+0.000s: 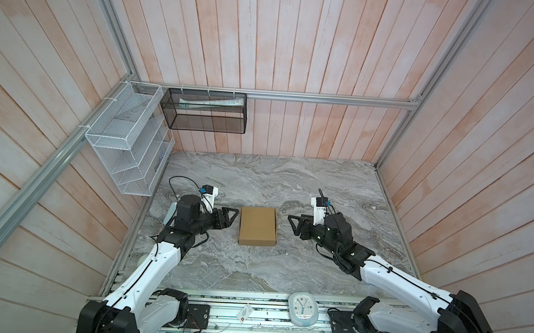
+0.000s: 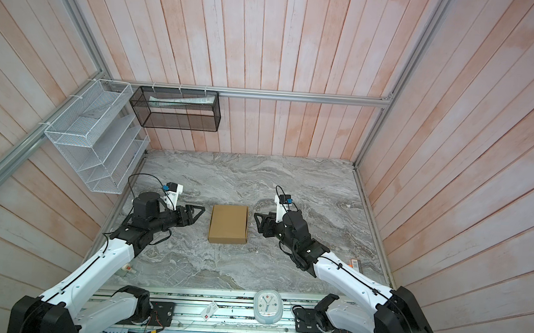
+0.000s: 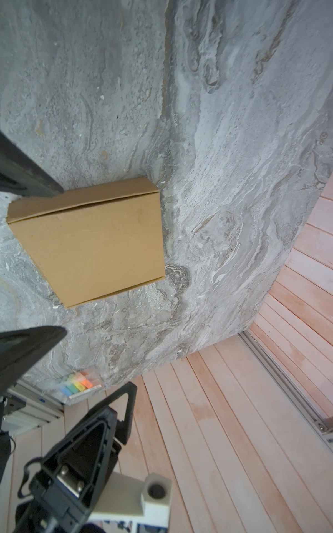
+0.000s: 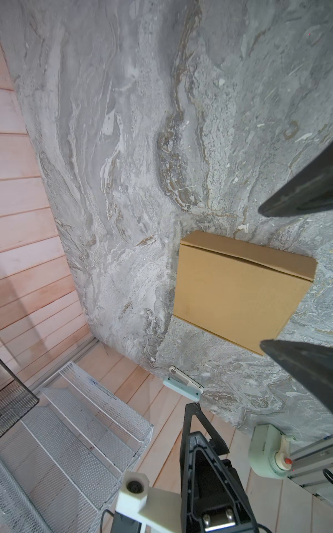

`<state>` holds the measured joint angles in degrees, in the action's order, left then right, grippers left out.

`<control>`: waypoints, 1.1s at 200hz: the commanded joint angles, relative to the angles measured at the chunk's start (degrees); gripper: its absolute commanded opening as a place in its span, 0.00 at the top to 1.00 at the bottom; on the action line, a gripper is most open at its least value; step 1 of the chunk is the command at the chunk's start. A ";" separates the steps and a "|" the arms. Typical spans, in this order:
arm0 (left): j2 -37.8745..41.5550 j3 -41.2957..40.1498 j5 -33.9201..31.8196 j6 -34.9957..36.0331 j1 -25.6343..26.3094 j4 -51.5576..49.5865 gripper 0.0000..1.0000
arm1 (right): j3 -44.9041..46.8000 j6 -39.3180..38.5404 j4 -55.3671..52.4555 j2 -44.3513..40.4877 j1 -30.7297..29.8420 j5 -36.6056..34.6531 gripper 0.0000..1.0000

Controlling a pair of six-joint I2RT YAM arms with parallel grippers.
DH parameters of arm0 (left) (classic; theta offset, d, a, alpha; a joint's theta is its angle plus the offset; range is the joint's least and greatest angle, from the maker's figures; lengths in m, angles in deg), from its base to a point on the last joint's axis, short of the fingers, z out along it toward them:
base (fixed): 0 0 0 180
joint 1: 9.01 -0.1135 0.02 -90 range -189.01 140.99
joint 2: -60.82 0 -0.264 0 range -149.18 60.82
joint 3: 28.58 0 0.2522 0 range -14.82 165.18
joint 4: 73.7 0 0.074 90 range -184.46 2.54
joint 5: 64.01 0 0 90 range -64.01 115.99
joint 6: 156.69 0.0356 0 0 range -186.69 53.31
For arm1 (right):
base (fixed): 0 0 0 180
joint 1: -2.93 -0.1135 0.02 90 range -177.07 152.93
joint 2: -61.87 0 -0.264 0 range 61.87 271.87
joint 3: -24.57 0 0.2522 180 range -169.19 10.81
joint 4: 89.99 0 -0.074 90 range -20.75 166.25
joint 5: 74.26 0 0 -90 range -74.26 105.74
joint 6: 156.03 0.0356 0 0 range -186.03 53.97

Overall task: Assemble paper box
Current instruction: Turn over the paper box at the center of the table, then reset both arms

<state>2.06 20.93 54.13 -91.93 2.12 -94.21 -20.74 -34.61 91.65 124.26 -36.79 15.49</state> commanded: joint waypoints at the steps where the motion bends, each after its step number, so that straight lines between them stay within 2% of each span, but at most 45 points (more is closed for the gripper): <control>1: 1.51 0.59 -3.23 2.07 -0.41 -0.29 0.15 | 1.34 -1.84 0.65 -2.10 0.76 -4.70 0.29; 17: 2.32 0.83 -5.15 2.59 -0.50 -0.68 0.00 | 2.38 -2.06 0.70 -3.30 1.52 -5.82 0.27; 72: 6.17 -0.21 -13.25 4.42 -0.69 0.42 0.00 | 5.41 -3.92 0.52 -7.78 3.85 -10.18 0.20; 135: 6.16 -1.20 -28.24 7.15 -0.85 -0.28 0.00 | 10.18 -8.39 2.75 -14.87 4.57 -18.95 0.17; 182: 9.38 -9.80 -38.08 12.60 -0.93 11.98 0.00 | 15.63 -10.90 7.42 -17.83 5.04 -24.11 0.06; 220: 10.77 -16.12 -42.16 16.25 -3.16 21.91 0.00 | 16.62 -9.33 7.89 -16.98 5.88 -26.68 0.03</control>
<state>11.83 7.20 16.86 -79.29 0.88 -81.88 -4.35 -43.79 97.09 107.02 -31.48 -7.79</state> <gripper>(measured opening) 0.998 0.968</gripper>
